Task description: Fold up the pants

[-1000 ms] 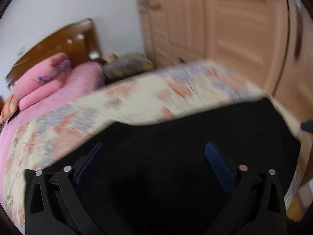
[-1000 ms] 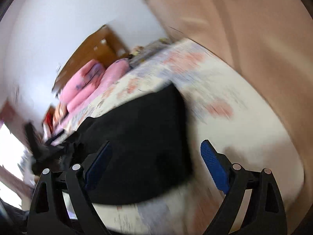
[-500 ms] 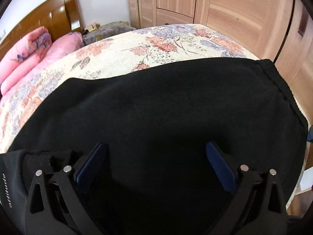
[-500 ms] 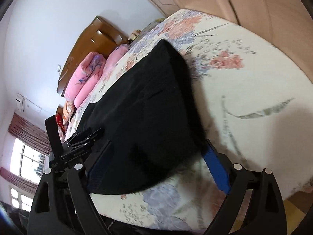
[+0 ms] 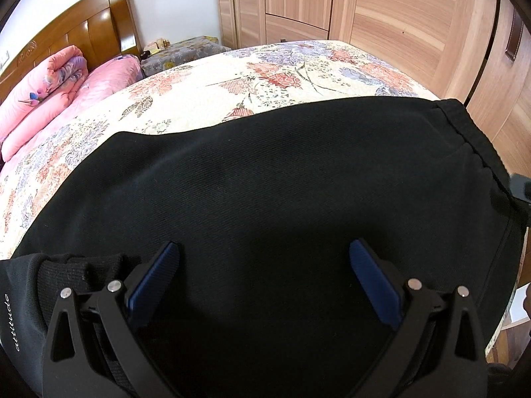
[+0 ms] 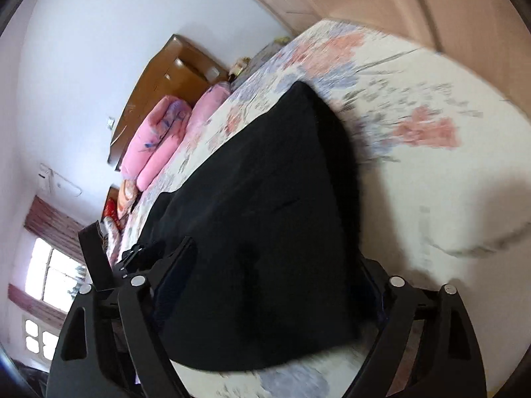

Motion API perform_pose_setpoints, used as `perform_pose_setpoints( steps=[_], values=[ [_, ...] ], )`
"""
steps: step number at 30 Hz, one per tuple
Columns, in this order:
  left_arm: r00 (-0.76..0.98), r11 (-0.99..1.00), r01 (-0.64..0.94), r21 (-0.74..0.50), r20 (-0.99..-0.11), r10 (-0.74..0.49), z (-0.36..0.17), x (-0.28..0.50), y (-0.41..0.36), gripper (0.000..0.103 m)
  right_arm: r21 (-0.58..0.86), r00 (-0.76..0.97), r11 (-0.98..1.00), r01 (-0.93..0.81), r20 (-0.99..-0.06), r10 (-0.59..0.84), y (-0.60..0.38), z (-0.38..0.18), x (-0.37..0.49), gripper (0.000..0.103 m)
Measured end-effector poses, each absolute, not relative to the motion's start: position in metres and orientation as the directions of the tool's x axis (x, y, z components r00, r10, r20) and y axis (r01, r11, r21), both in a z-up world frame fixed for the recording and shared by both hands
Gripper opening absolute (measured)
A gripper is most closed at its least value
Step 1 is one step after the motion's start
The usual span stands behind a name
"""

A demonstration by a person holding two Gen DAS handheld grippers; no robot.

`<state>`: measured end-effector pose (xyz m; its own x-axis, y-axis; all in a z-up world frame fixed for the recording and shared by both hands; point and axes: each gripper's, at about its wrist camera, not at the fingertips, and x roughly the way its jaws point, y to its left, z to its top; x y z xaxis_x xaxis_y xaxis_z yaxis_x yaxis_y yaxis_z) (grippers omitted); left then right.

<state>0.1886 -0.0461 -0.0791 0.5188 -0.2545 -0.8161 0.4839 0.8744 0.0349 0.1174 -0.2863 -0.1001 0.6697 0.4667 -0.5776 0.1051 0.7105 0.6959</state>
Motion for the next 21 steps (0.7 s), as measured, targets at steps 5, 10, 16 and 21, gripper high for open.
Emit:
perform_pose_setpoints(
  steps=[5, 10, 16, 21],
  values=[
    [0.519, 0.875, 0.483, 0.034, -0.816, -0.255, -0.079, 0.189, -0.046, 0.102, 0.716, 0.681, 0.693, 0.089, -0.551, 0.482, -0.298, -0.1, 0.113, 0.03],
    [0.496, 0.866, 0.487, -0.111, -0.782, -0.379, -0.038, 0.178, -0.031, 0.101, 0.677, 0.723, 0.73, 0.094, -0.55, 0.418, -0.292, -0.088, 0.105, 0.029],
    [0.707, 0.946, 0.29, 0.144, -0.698, -0.111, 0.008, 0.17, 0.032, 0.101, 0.682, 0.715, 0.721, 0.119, -0.563, 0.414, -0.296, -0.096, 0.11, 0.029],
    [0.603, 0.958, 0.184, 0.218, -0.795, 0.065, -0.054, 0.181, 0.068, 0.102, 0.691, 0.728, 0.712, 0.121, -0.55, 0.409, -0.296, -0.092, 0.105, 0.029]
  ],
)
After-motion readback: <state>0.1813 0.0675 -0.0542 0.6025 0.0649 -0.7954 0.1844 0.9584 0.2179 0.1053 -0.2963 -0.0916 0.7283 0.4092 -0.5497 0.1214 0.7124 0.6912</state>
